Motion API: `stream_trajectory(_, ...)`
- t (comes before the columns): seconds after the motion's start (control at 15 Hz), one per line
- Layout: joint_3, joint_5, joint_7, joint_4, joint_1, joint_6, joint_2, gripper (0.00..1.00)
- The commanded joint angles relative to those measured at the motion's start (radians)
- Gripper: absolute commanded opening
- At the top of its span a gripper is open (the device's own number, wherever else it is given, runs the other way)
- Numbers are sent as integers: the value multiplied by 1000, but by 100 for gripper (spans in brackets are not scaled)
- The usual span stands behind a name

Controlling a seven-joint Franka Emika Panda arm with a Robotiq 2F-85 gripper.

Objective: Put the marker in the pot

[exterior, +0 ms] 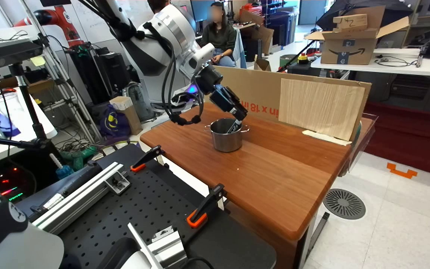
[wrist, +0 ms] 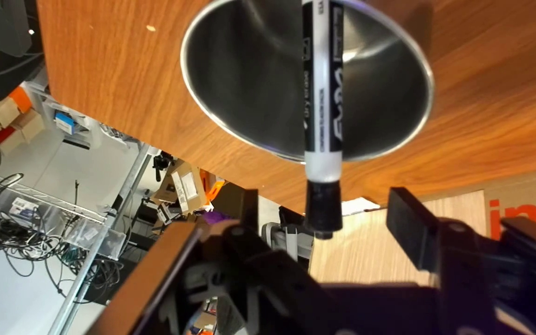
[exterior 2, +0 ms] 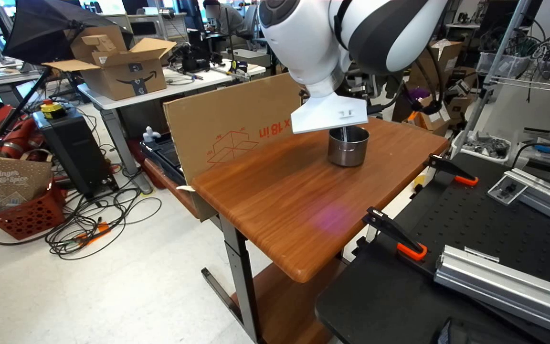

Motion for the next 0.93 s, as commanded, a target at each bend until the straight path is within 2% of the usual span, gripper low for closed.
stream_trajectory(0.0, 5, -8, -1, 19, 3, -25, 15, 100)
stream_trajectory(0.47, 7, -4, -4, 16, 2, -23, 9, 100)
stream_trajectory(0.6, 18, 17, -46, -1, -6, -6, -6, 100)
stream_trajectory(0.87, 62, 81, -221, -59, -23, 50, -58, 100)
